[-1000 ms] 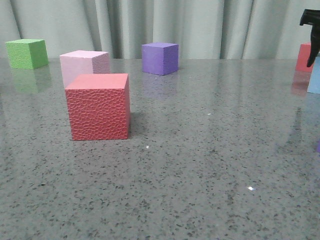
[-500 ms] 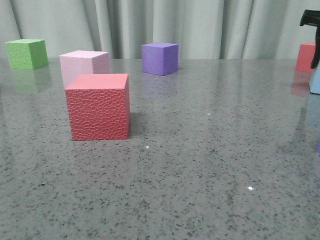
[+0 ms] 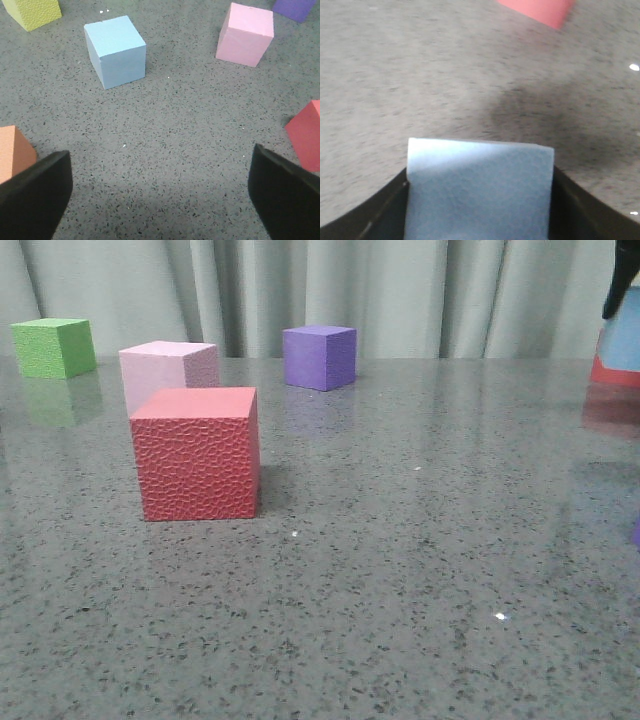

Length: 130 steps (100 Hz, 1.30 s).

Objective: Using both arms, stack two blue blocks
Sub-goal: 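Lower the right gripper onto the light blue cube and grasp it, then carry the light blue cube toward the table center and set it down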

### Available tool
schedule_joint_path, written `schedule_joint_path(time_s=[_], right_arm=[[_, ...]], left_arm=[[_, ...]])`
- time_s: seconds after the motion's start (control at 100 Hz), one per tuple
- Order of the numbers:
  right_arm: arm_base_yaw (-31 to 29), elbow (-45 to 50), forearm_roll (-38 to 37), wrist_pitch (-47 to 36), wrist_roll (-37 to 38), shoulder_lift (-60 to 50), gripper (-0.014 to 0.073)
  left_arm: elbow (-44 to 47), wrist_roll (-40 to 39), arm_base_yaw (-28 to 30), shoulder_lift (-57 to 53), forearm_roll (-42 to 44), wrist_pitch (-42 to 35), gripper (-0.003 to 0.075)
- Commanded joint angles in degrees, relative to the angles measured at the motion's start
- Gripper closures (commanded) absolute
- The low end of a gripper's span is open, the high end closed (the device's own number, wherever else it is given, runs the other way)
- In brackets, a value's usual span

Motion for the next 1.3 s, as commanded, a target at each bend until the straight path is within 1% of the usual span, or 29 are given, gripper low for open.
schedule_joint_path(time_s=[0.0,0.2,0.38,0.48,0.6,0.77,1.03,1.29], right_arm=[[2.48,-3.31,-0.59,-1.21,-0.93,-2.94,0.0296],[10.35,-4.05,-0.59,-3.75,-0.87,-2.63,0.0296],[15.29,-4.45,-0.53,-5.56,0.94,-0.89,0.0296],[17.48,-7.31,-0.33,-3.34,1.00,1.50,0.0296],[19.87,-13.04,-0.33,0.15,1.30,4.85,0.0296],[22.37,-17.61,-0.33,3.04,3.24,9.14,0.0296],[24.69,-17.72,-0.99,2.92,5.04,12.68,0.0296],[24.76,-17.72,-0.99,2.76,5.04,13.64,0.0296]], left_arm=[[-2.14,0.08,0.08,0.68,-0.52,-3.62,0.0039],[-2.14,0.08,0.08,0.68,-0.52,-3.62,0.0039],[-2.14,0.08,0.08,0.68,-0.52,-3.62,0.0039],[-2.14,0.08,0.08,0.68,-0.62,-3.62,0.0039],[-2.14,0.08,0.08,0.68,-0.62,-3.62,0.0039],[-2.14,0.08,0.08,0.68,-0.62,-3.62,0.0039],[-2.14,0.08,0.08,0.68,-0.62,-3.62,0.0039],[-2.14,0.08,0.08,0.68,-0.62,-3.62,0.0039]])
